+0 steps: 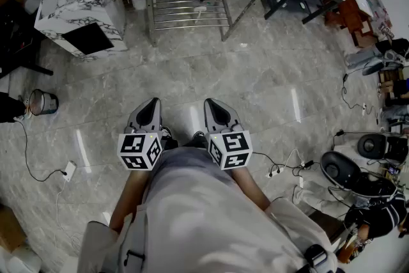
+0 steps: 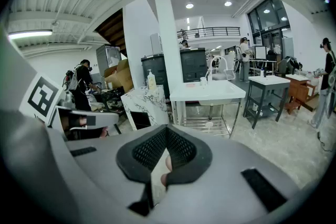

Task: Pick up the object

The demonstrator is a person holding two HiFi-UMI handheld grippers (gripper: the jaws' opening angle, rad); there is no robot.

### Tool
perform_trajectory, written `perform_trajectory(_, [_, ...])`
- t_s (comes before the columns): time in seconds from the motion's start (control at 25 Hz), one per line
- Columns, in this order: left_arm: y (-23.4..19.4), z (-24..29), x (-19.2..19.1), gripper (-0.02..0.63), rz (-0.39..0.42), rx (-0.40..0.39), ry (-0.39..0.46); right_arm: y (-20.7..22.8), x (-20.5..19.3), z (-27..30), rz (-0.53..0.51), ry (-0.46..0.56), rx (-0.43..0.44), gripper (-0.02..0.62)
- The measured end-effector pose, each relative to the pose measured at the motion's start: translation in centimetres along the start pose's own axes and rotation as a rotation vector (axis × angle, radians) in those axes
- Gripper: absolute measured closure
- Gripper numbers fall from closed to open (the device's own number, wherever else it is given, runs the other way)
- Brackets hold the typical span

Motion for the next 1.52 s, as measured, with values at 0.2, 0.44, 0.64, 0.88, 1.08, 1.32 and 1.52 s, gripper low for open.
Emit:
perform_trajectory(0.2, [-1.4,0.3,0.3,0.603,0.048,-0.037,-0.005,-1.9,0.4,2.3,-0.004,0.019,0.001,0.586])
perform_trajectory(0.44, [-2.7,-0.5,0.3,0.603,0.045,-0.069,-0.030,-4.7,-0.5,2.7,-0.008,-0.021,0.020,0.586])
perform_trajectory(0.64, [-4.1,-0.8,-0.1,0.604,0.026,-0.071,-0.055,-5.9,-1.0,2.6,0.068,-0.015,0.028,0.585])
perform_trajectory(0.88, [-5.4,-1.1,-0.8,0.604,-0.001,-0.051,-0.078,-6.3,-1.4,3.8,0.089,-0.035,0.104,0.586])
perform_trajectory(1.08, [-5.9,-0.1,-0.8,0.604,-0.042,-0.034,-0.078,-5.2,-1.7,5.3,0.091,-0.057,0.128,0.586])
perform_trajectory(1.32, [-5.1,3.0,1.4,0.604,-0.025,-0.049,-0.040,-2.0,-0.2,8.3,0.081,-0.058,0.156,0.586])
perform_trajectory(1.52, [-4.6,6.6,3.3,0.603,-0.056,-0.065,-0.020,0.9,1.7,11.4,0.106,-0.041,0.217,0.586])
Point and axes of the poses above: the fingertips, and each gripper's own axes: z forward along the fingers, y to its right, x out of its top, the point moved 9 cm from there along -z, backward along the fingers, and after that the axes turned 14 degrees about -z, right-handed, at the moved point
